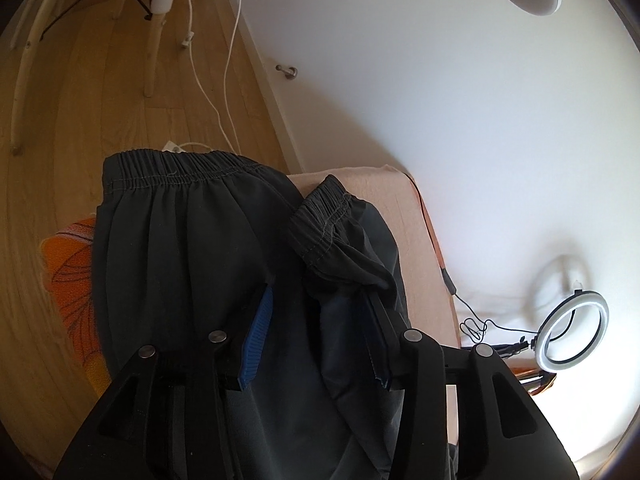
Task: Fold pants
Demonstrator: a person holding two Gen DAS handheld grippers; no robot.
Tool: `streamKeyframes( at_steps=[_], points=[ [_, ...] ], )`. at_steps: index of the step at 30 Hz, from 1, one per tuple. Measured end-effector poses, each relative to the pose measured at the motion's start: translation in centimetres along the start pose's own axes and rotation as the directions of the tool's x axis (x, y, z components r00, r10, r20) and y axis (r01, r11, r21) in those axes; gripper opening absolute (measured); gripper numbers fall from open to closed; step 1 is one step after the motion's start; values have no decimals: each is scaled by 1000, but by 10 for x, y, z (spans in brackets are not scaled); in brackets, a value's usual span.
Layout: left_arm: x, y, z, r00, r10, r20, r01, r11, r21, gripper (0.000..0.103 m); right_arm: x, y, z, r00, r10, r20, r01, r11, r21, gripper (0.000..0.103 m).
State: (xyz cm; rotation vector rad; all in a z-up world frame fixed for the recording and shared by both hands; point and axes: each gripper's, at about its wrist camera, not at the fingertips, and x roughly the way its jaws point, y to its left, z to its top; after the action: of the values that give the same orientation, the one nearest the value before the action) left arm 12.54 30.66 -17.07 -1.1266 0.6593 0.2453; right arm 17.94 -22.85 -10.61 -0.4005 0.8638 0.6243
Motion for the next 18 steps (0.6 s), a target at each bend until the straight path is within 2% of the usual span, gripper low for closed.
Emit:
streamKeyframes(
  at_steps=[2,5,7,8,9,10,11,13,18],
  points=[
    [-3,3,1,1000,-10,10,11,1000,-20,43,2,-1,2,1000,1,-5,-1,1000,8,0],
    [-2,-1,2,1000,3,23,-3,1000,3,43,3,-2,6,1000,-4,-12,4,1000,9,0],
    [2,-7,3,999,40,36,-42,997,64,43,2,-1,7,1000,-10,-11,10,1000,1,0],
    [6,-10,3,997,70,38,-73,992,103,39,2,0,8,1000,-14,-11,14,1000,0,0],
    [8,-12,4,997,65,45,-70,990,125,36,1,0,9,1000,-17,-10,17,1000,1,0],
    [10,-11,4,998,48,48,-54,990,127,17,1,0,9,1000,-19,-10,19,1000,5,0],
    [12,-8,5,998,36,45,-41,993,110,7,1,1,9,1000,-20,-11,20,1000,8,0],
    [7,-3,6,998,-13,67,6,995,96,7,0,3,10,1000,-27,-12,27,1000,6,0],
    [-20,0,3,990,-85,108,67,984,165,5,-10,13,11,999,-49,-2,49,999,-22,0]
  ],
)
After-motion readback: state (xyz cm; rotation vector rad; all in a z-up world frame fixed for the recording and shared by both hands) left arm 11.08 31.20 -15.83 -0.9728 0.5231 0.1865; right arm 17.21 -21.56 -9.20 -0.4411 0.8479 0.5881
